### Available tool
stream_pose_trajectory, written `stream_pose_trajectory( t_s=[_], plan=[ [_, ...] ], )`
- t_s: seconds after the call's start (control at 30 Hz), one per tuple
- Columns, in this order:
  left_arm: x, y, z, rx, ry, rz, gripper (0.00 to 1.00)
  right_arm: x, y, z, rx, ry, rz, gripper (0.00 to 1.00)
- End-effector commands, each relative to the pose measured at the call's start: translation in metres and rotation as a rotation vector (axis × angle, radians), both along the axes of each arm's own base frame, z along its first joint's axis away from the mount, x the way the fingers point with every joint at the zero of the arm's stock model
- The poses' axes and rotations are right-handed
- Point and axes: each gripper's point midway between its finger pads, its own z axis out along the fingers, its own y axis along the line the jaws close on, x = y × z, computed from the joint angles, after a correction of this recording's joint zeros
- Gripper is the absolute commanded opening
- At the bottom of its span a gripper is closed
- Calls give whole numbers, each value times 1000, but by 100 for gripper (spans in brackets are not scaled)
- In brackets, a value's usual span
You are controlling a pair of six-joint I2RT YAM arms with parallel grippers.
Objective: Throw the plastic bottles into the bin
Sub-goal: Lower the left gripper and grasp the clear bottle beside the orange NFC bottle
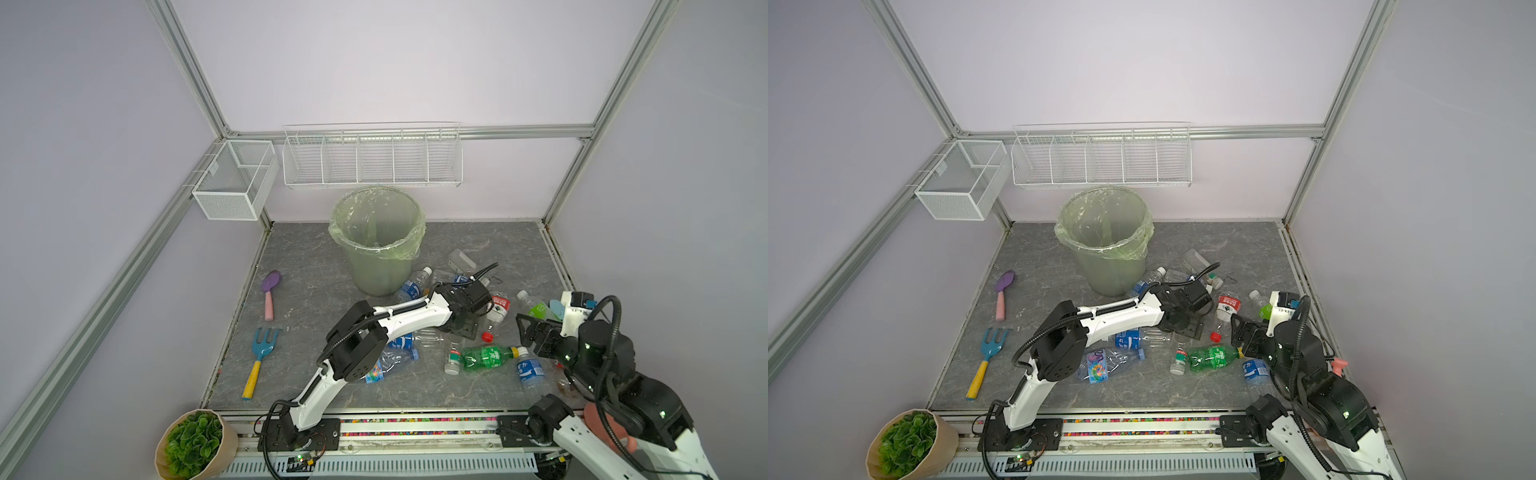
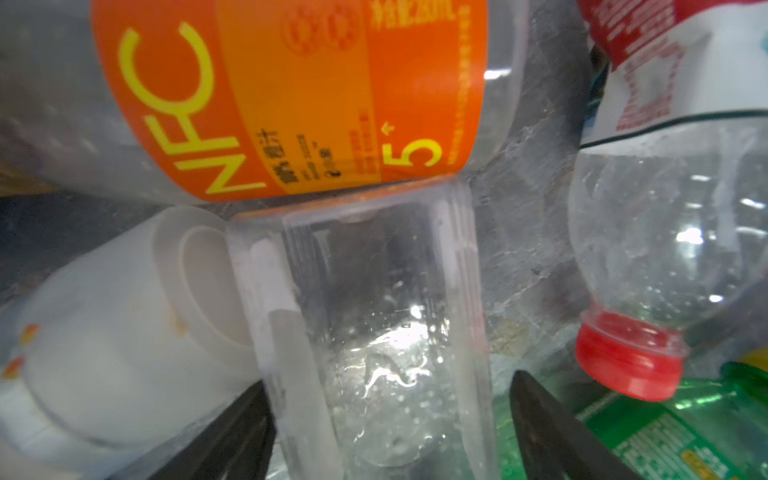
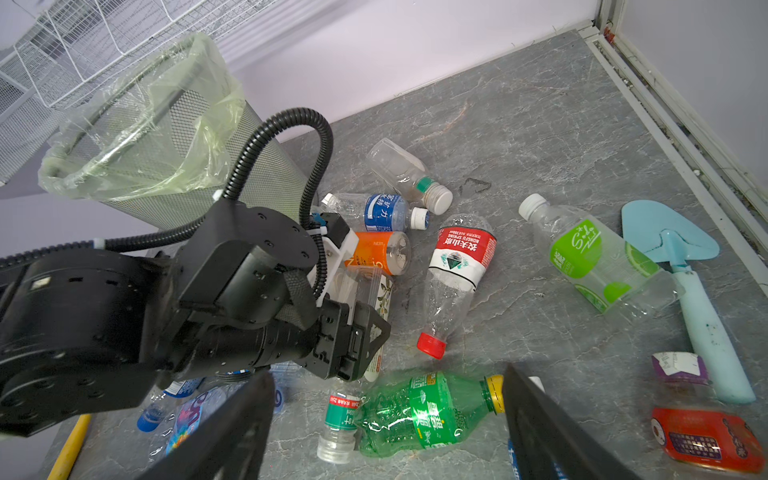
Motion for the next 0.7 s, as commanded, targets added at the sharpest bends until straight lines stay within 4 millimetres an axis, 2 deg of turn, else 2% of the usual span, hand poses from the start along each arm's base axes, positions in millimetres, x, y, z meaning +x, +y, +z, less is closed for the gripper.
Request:
stream_pose_trajectory(
  t_s=[0.0,0.27,0.67],
  plan=[
    [2,-5,1,11,-10,7,85,-2,-6,-5,2,8,-30,88],
    [4,-5,0,27,-14,14,85,-4,-5,-2,16,0,-24,88],
    [4,0,-18,87,-3,22,83,-9,-11,-5,25,4,-48,88]
  ],
)
